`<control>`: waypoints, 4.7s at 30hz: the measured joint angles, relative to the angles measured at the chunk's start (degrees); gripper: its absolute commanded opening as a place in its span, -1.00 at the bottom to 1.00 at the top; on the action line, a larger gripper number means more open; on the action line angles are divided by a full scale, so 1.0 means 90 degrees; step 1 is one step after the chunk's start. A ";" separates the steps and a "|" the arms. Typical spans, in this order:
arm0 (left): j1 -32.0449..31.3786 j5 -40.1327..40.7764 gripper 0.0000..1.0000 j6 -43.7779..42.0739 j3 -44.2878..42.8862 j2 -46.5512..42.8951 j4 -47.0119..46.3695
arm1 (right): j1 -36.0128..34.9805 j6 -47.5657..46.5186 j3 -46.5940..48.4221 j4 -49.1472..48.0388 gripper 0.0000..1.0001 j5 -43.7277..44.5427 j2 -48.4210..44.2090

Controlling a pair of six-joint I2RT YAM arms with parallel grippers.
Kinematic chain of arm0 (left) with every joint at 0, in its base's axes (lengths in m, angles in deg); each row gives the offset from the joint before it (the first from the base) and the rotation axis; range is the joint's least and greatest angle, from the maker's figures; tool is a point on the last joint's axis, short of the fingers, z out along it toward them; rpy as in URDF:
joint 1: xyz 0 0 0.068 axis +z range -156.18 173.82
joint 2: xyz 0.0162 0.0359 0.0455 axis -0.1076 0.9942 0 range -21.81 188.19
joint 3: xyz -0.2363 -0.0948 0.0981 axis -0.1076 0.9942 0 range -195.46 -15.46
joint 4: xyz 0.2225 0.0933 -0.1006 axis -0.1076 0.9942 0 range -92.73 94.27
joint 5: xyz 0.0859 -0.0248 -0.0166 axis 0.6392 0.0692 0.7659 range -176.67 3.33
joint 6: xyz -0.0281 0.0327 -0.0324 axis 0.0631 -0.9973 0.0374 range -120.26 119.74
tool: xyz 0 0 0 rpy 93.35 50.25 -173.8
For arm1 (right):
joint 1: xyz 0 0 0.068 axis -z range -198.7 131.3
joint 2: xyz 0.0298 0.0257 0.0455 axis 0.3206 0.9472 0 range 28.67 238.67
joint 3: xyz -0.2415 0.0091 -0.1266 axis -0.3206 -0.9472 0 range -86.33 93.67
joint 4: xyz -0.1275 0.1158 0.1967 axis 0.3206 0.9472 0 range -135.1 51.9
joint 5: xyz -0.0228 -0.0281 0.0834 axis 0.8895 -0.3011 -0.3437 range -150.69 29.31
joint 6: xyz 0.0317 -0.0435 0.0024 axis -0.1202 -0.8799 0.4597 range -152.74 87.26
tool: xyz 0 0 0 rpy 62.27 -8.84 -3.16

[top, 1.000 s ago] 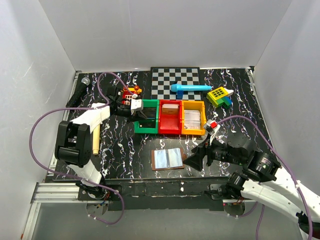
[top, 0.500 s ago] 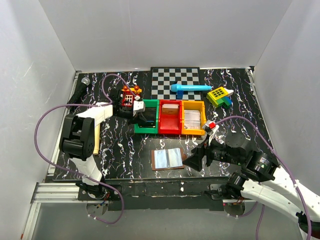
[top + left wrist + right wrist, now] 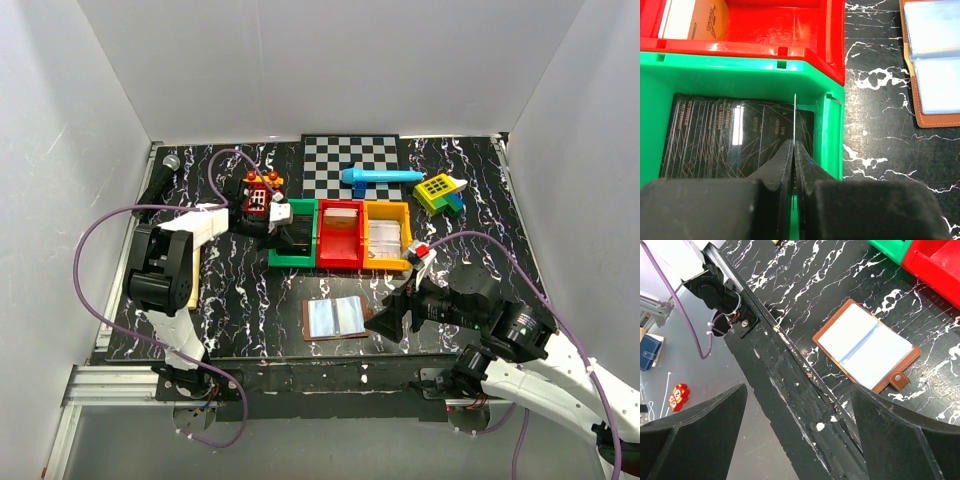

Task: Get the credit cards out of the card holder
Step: Place the credit card in the storage box, then remove the credit card from the card holder.

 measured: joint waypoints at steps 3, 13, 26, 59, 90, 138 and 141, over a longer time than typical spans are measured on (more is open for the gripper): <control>-0.0034 0.0019 -1.00 0.0000 -0.0019 0.0027 0.0010 | 0.0000 -0.0012 -0.0002 -0.0010 0.85 0.0002 0.0032; -0.0109 -0.0015 -1.00 0.0075 -0.0321 0.0338 0.0034 | 0.0000 -0.0051 -0.0002 -0.0010 0.86 0.0097 0.0092; -0.0112 0.0248 -1.00 0.0206 -0.0527 0.0420 0.0056 | 0.0000 -0.0053 -0.0002 -0.0012 0.87 0.0124 0.0187; -0.0124 0.0656 -0.75 0.0690 -0.0784 0.0641 -0.0554 | 0.0000 -0.0051 -0.0010 -0.0129 0.88 0.0119 0.0308; -0.0109 0.1056 -0.50 0.1120 -0.0486 0.0248 -0.0998 | 0.0000 -0.0019 -0.0104 -0.0172 0.91 0.0095 0.0381; -0.3279 0.5314 0.96 1.3299 0.5314 -0.7851 -0.2599 | 0.0469 0.1035 0.0483 0.0291 -0.45 0.2137 0.5498; -0.3308 0.5241 0.96 1.3279 0.5170 -0.7322 -0.2487 | 0.0532 0.0998 0.0486 0.0296 -0.95 0.2135 0.5564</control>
